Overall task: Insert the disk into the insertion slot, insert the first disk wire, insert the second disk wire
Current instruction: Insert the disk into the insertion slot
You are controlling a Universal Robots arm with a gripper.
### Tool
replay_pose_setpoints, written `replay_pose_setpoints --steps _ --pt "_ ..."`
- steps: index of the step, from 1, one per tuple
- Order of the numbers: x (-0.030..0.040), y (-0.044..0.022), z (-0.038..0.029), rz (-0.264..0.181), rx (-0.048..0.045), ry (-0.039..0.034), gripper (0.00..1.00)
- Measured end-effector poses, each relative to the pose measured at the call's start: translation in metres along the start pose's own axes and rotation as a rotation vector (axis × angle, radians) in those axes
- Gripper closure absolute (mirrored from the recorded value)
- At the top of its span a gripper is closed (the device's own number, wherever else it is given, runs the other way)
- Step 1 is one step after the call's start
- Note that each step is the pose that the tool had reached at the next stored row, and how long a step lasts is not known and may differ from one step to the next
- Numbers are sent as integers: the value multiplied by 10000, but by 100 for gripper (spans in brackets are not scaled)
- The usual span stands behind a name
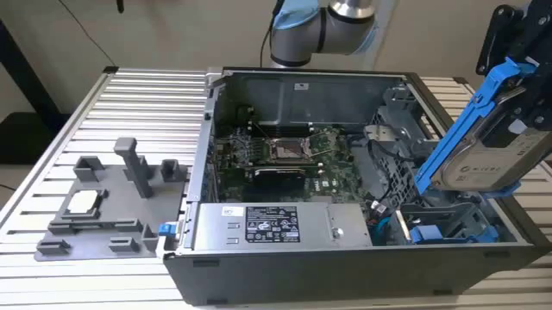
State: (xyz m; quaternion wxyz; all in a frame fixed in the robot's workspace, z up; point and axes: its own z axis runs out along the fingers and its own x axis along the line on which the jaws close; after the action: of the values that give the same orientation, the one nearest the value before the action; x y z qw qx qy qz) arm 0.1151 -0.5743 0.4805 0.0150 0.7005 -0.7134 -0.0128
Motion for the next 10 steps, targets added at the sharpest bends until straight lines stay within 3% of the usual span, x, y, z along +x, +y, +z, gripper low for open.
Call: replay_pose_setpoints --steps 10 --pt "0 -1 21 -4 6 2 67"
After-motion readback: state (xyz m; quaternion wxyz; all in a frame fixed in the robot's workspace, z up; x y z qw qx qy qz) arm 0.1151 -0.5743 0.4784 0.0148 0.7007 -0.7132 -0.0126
